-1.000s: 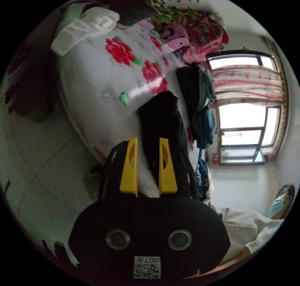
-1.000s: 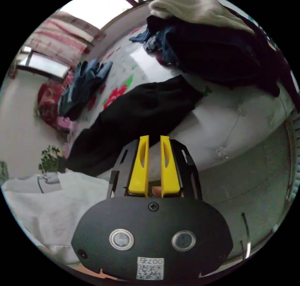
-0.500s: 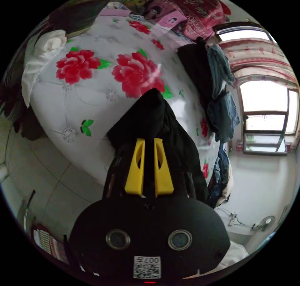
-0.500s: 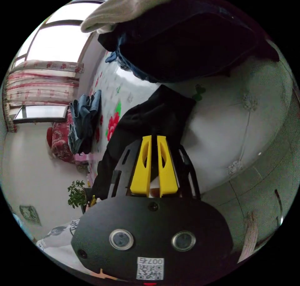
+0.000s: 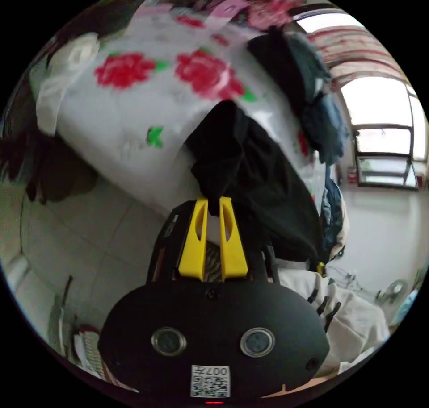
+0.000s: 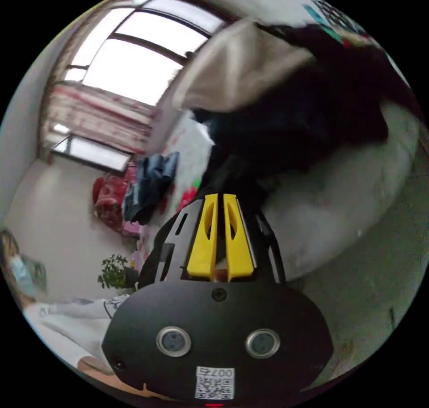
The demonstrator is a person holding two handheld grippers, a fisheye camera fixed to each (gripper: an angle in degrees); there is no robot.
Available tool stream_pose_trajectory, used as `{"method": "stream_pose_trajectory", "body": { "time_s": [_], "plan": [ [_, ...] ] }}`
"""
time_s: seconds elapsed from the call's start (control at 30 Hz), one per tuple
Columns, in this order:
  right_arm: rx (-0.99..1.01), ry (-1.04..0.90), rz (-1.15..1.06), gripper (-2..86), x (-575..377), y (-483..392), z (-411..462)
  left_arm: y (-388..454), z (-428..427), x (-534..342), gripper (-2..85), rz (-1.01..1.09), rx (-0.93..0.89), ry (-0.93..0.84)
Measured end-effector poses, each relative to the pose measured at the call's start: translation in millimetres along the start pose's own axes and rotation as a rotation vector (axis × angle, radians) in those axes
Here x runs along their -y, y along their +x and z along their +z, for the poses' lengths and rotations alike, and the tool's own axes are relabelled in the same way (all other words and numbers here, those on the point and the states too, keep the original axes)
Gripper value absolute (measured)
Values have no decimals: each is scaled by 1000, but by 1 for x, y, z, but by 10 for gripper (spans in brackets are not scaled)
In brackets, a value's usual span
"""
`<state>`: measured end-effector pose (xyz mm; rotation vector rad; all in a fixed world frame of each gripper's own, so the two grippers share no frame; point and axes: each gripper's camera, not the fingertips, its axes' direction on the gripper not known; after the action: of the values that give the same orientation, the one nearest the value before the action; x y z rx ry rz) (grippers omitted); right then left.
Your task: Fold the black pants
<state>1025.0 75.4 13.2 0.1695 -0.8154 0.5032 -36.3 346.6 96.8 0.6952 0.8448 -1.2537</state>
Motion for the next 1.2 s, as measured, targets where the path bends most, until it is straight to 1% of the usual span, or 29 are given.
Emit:
{"method": "stream_pose_trajectory", "body": {
  "time_s": [0.07,0.1,0.13,0.17,0.23,0.33,0.4,0.47,0.53,0.57,0.6,0.63,0.7,0.77,0.87,0.97,1.07,1.1,1.13,1.17,1.2],
  "plan": [
    [6,-37,141,0,-11,35,12,-22,9,-10,46,-120,-111,38],
    [40,11,181,0,-18,46,11,-23,8,-11,46,-136,-130,48],
    [67,33,202,0,-20,49,10,-20,4,-7,44,-129,-134,46],
    [129,58,220,0,-20,50,7,-9,-5,0,43,-78,-107,43],
    [164,60,176,0,-10,38,1,10,-22,10,41,4,-76,54],
    [238,46,6,0,13,-5,-15,33,-35,19,40,68,-54,81],
    [318,73,-190,1,22,-53,-29,37,-26,18,40,48,2,58],
    [396,138,-327,2,19,-78,-41,29,-7,11,41,2,46,10],
    [432,195,-374,3,12,-82,-48,18,2,3,42,-34,33,-4],
    [376,192,-339,4,10,-72,-43,12,3,-2,43,-58,3,11],
    [256,146,-256,6,9,-54,-31,9,3,-4,44,-69,-15,20],
    [188,115,-200,7,9,-42,-22,6,4,-8,45,-81,-45,34],
    [20,19,29,15,-1,5,5,7,5,-13,50,-80,-52,51],
    [-4,54,96,22,-17,23,9,13,3,-22,67,-71,-50,74],
    [50,82,153,30,-41,37,19,17,1,-41,83,-75,-97,127],
    [67,93,143,35,-55,34,31,17,5,-62,85,-111,-148,158],
    [53,96,113,37,-55,22,45,25,5,-77,86,-120,-143,190],
    [19,106,83,38,-54,11,48,28,3,-80,86,-120,-141,200],
    [-10,124,52,38,-54,1,48,33,0,-85,85,-121,-130,225],
    [-70,147,-41,38,-53,-23,52,40,-6,-89,83,-120,-101,261],
    [-117,127,-151,38,-51,-50,61,45,-10,-92,82,-114,-85,283]
  ]
}}
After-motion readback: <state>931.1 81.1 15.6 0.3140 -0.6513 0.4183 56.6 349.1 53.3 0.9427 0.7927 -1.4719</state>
